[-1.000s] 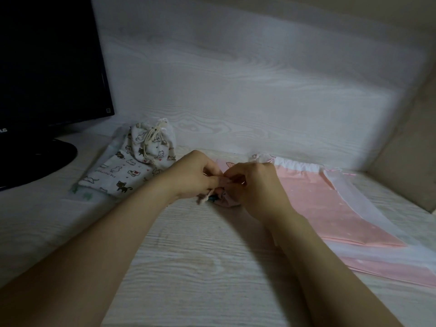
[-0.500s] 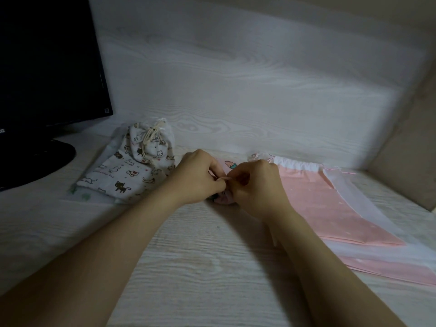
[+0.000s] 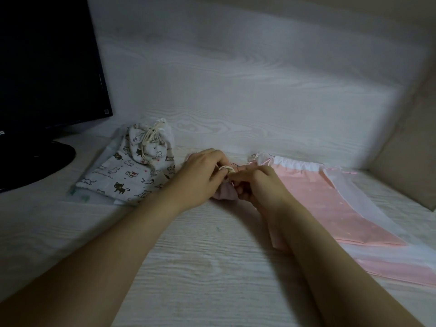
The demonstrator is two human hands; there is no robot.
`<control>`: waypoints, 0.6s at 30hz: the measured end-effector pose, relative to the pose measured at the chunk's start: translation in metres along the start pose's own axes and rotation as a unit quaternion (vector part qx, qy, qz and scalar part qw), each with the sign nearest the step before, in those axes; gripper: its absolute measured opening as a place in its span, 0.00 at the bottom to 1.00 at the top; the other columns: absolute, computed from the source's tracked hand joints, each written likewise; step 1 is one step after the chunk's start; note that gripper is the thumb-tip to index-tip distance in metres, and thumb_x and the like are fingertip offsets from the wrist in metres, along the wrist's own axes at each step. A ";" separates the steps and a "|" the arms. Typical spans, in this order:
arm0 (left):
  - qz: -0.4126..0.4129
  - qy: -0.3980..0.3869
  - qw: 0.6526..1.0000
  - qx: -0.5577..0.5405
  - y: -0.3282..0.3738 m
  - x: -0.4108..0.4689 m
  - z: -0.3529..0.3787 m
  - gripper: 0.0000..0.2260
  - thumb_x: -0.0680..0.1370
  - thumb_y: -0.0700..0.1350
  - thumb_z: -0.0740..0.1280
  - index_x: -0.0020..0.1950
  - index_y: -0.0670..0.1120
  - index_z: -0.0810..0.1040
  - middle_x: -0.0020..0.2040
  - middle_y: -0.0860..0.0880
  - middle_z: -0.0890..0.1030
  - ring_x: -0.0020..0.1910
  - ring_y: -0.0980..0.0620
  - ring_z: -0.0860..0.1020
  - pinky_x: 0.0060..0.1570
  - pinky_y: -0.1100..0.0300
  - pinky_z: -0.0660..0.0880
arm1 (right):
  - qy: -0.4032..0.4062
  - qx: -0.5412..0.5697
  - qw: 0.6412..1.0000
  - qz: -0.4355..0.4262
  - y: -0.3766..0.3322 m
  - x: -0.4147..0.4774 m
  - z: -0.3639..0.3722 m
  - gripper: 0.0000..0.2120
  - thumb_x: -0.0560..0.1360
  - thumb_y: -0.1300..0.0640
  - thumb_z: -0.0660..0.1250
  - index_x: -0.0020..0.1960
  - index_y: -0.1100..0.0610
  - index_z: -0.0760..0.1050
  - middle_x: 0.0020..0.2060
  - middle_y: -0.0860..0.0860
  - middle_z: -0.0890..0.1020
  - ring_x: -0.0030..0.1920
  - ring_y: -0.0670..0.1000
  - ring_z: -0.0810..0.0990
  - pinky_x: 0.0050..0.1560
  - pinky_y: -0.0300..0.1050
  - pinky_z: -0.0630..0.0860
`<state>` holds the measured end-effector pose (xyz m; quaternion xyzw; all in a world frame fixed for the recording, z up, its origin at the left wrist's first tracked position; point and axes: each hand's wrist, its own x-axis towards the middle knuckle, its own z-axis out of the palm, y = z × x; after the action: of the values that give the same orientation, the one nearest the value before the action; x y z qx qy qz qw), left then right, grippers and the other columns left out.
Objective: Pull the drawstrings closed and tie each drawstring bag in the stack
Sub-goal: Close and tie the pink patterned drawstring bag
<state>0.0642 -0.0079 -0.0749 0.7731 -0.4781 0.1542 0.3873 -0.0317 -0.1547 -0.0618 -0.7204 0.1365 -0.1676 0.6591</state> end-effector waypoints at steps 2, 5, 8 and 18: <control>-0.018 0.027 0.997 -0.066 0.003 0.000 -0.003 0.07 0.82 0.42 0.71 0.54 0.51 0.74 0.46 0.56 0.81 0.43 0.58 0.82 0.46 0.57 0.81 | -0.021 0.063 0.998 0.021 0.001 0.003 -0.002 0.10 0.75 0.67 0.67 0.35 0.59 0.78 0.32 0.55 0.75 0.33 0.51 0.73 0.41 0.48 0.72; -0.013 0.064 0.995 -0.081 0.006 0.001 -0.006 0.11 0.78 0.33 0.72 0.47 0.50 0.78 0.46 0.54 0.83 0.45 0.57 0.83 0.47 0.55 0.83 | -0.046 0.115 0.992 0.036 0.001 0.004 -0.002 0.10 0.75 0.67 0.66 0.37 0.59 0.78 0.33 0.55 0.74 0.33 0.50 0.72 0.40 0.46 0.71; -0.045 0.063 0.992 -0.102 0.006 0.001 -0.005 0.13 0.76 0.31 0.72 0.42 0.50 0.86 0.45 0.56 0.87 0.45 0.59 0.85 0.52 0.54 0.84 | -0.055 0.142 0.988 0.039 -0.001 0.003 -0.003 0.09 0.77 0.67 0.65 0.39 0.60 0.78 0.33 0.54 0.74 0.32 0.49 0.74 0.38 0.42 0.73; -0.069 0.050 0.988 -0.129 0.009 -0.001 -0.004 0.07 0.74 0.38 0.79 0.49 0.48 0.88 0.45 0.56 0.88 0.38 0.61 0.86 0.46 0.56 0.85 | -0.053 0.119 0.991 0.013 0.001 0.001 -0.008 0.06 0.78 0.67 0.68 0.43 0.64 0.80 0.33 0.56 0.77 0.32 0.49 0.76 0.35 0.39 0.74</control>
<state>0.0563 -0.0065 -0.0682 0.7390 -0.4195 0.1026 0.5171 -0.0344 -0.1620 -0.0619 -0.6432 0.0898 -0.1352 0.7483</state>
